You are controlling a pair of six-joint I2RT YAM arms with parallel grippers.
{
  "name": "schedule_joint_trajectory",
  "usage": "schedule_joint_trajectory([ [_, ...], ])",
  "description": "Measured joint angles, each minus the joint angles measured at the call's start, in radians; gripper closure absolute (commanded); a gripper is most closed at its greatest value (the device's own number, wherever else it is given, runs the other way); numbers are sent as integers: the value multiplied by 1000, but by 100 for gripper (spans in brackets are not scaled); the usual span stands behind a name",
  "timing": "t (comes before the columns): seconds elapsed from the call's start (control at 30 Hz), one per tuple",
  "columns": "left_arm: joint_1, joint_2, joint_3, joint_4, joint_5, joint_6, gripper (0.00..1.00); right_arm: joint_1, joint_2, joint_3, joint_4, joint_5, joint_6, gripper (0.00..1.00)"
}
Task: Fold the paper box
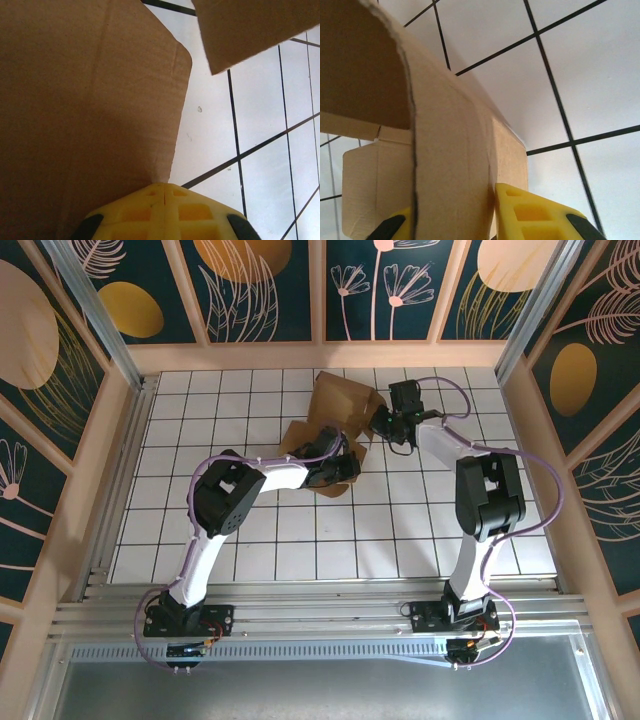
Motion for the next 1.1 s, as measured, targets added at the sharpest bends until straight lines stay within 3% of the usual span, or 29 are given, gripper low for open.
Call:
schedule_joint_trajectory([
  [0.43,1,11,14,7,-8,-11,100,0,22,6,-5,-89,161,81],
  [1.1,1,14,16,18,-8,-15,100,-1,49,133,-143,-97,145,80],
])
